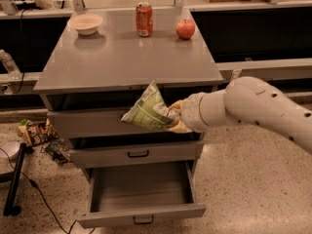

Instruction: Pick green jalapeno chip bag from bottom drawer and place on counter

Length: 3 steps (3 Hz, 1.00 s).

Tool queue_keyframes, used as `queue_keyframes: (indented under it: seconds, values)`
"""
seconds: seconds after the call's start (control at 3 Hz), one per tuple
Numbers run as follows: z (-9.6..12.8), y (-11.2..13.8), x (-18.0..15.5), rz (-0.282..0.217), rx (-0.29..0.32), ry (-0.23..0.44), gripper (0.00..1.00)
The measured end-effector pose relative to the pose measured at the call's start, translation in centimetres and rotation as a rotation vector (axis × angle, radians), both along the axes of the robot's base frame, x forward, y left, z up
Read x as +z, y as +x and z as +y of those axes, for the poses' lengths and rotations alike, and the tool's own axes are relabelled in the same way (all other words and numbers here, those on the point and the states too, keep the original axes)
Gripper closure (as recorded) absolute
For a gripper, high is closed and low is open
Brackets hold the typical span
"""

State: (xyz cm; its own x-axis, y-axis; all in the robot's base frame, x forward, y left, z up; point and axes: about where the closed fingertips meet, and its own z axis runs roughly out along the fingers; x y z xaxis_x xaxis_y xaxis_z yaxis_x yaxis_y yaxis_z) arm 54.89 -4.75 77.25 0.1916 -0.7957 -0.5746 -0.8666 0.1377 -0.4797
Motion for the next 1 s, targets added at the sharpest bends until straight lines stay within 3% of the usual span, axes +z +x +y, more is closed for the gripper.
queue_keyframes:
  seconds: [0.33,0.67,1.0]
  values:
    - [-2.6,1.3,8.6,-0.081,0.016,0.154,1.00]
    - [-3.7,3.0,13.7,-0.078,0.060,0.226,1.00]
    - [-3.6,7.1,16.7,-0.050,0.074,0.250,1.00]
